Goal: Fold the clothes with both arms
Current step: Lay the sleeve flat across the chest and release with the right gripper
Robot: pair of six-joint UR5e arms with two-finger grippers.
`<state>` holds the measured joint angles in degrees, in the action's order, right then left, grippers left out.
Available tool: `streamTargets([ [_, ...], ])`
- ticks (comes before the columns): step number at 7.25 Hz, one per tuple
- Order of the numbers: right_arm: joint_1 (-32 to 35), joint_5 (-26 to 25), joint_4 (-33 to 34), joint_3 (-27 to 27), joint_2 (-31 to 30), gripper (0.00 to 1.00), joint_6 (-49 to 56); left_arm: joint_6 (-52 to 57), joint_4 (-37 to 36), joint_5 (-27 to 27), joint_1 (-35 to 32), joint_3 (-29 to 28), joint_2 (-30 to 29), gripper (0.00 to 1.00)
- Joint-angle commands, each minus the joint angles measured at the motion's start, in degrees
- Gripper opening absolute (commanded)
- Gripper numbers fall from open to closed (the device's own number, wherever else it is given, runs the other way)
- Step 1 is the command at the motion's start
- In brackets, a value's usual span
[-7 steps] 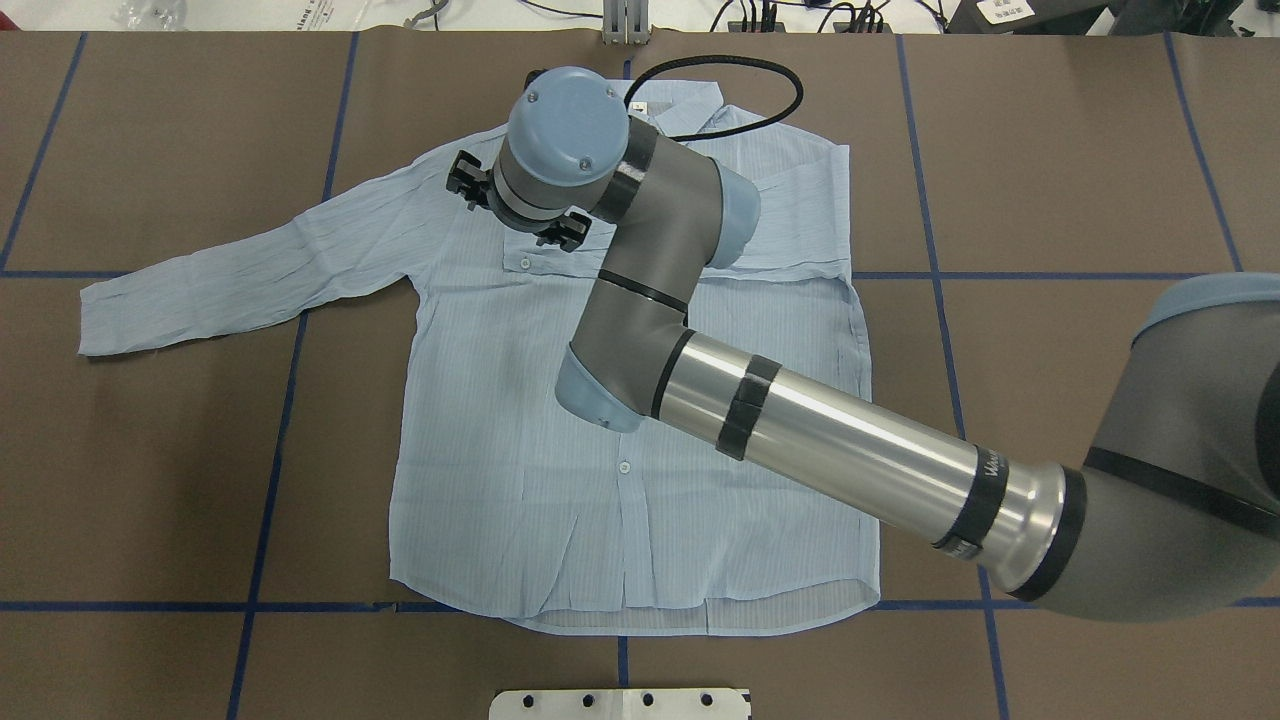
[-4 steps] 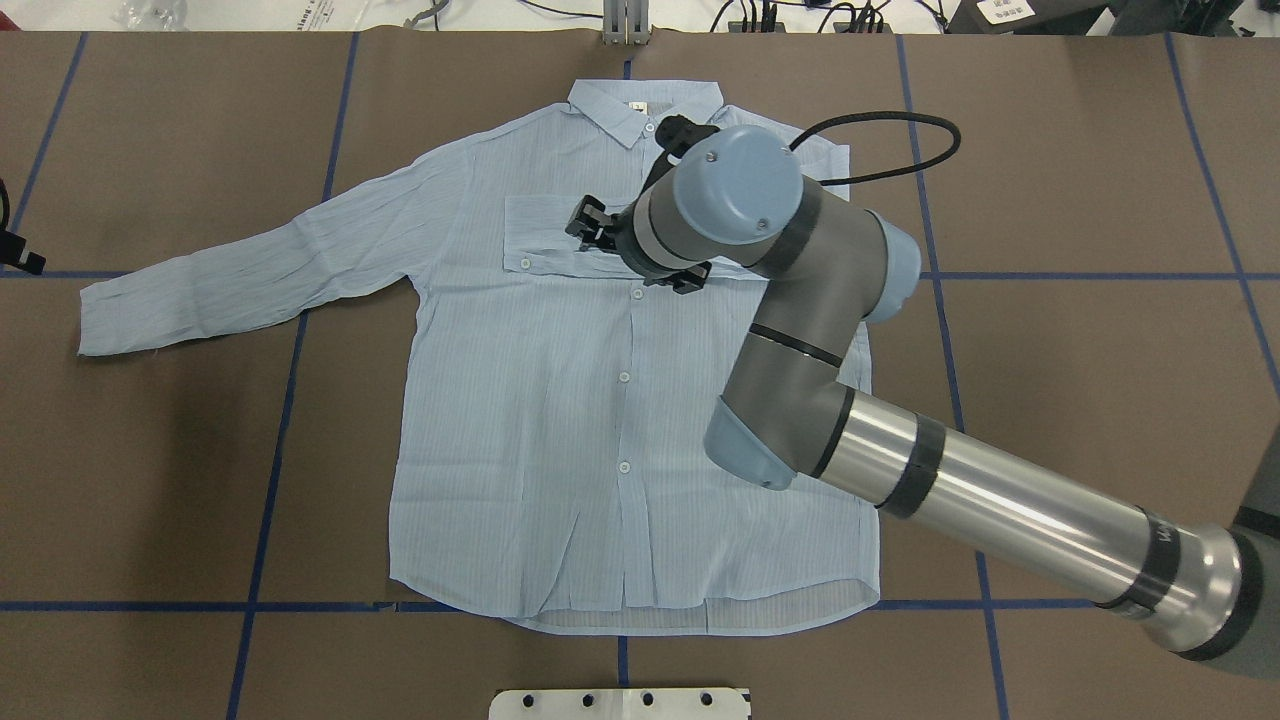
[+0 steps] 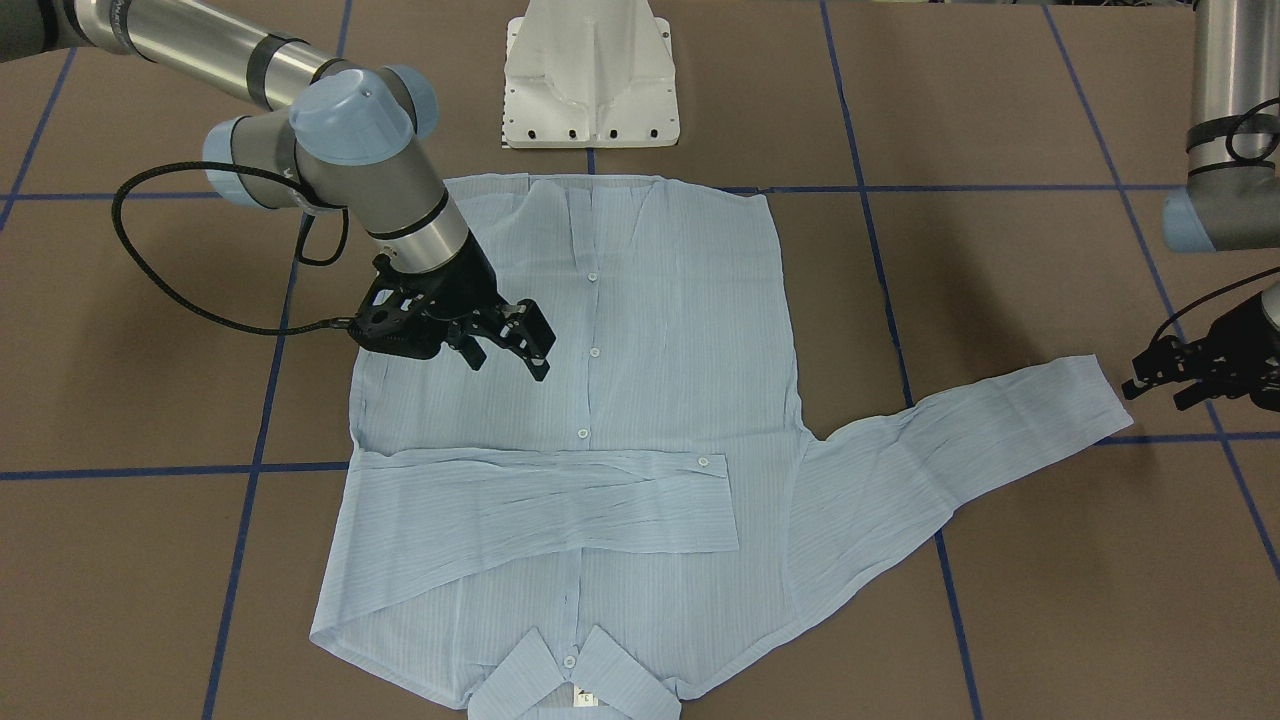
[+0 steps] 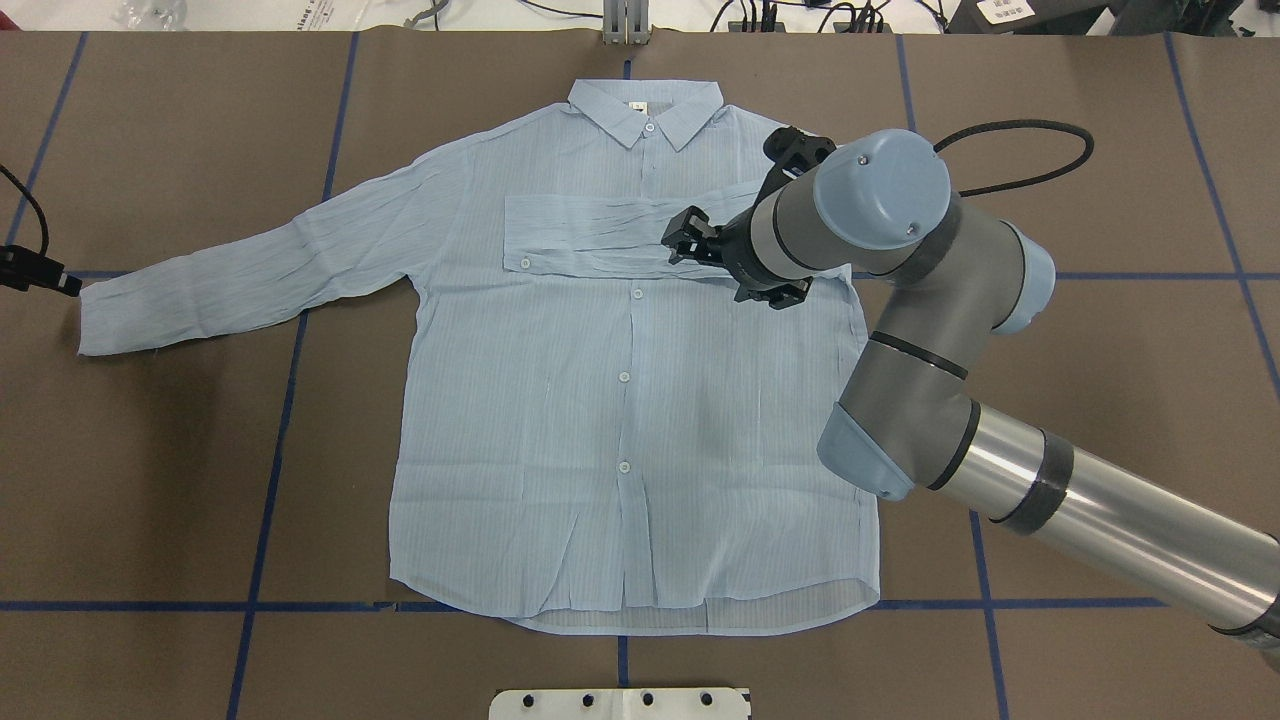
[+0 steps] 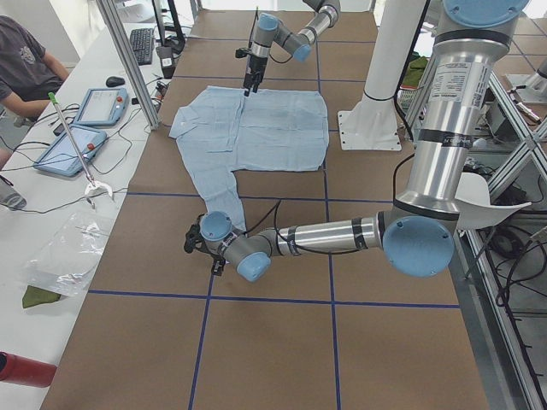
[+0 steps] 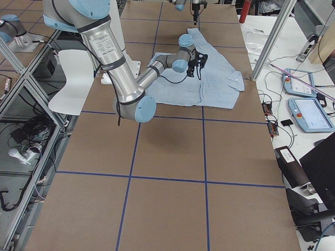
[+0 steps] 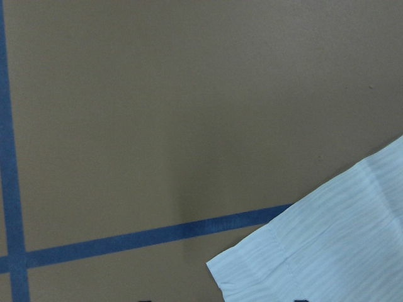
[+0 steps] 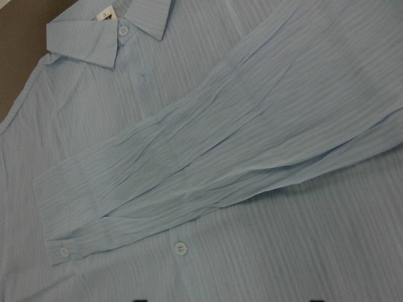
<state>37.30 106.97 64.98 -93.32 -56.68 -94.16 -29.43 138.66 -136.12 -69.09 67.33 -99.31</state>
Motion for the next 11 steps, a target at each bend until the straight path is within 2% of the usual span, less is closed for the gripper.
streamTargets([
  [1,0.1,1.0,-0.1,-1.2,-1.8,0.89,0.1,-0.2,0.2,2.8,1.5,-0.4,-1.1,0.79],
  [3,-0.1,0.6,-0.1,-1.5,-2.2,0.9,0.1,-1.8,0.2,4.0,3.1,-0.4,-1.6,0.79],
  [4,-0.1,0.5,-0.1,-1.5,-2.2,0.99,0.1,-1.9,0.3,4.1,3.8,-1.2,-1.6,0.75],
  [8,0.0,0.7,-0.1,-1.5,-2.2,0.99,0.0,-1.9,0.5,4.0,4.3,-1.9,-1.6,0.63],
  [9,0.0,0.5,-0.1,-1.5,-2.2,0.99,0.0,-1.9,0.5,4.0,4.3,-2.0,-1.6,0.51],
  [10,0.0,0.6,-0.1,-1.5,-2.2,0.99,0.0,-1.9,0.5,4.0,4.3,-2.1,-1.6,0.29],
  [11,0.0,0.5,-0.1,-1.6,-2.2,0.99,0.0,-2.1,0.5,4.0,4.3,-1.8,-1.6,0.0],
])
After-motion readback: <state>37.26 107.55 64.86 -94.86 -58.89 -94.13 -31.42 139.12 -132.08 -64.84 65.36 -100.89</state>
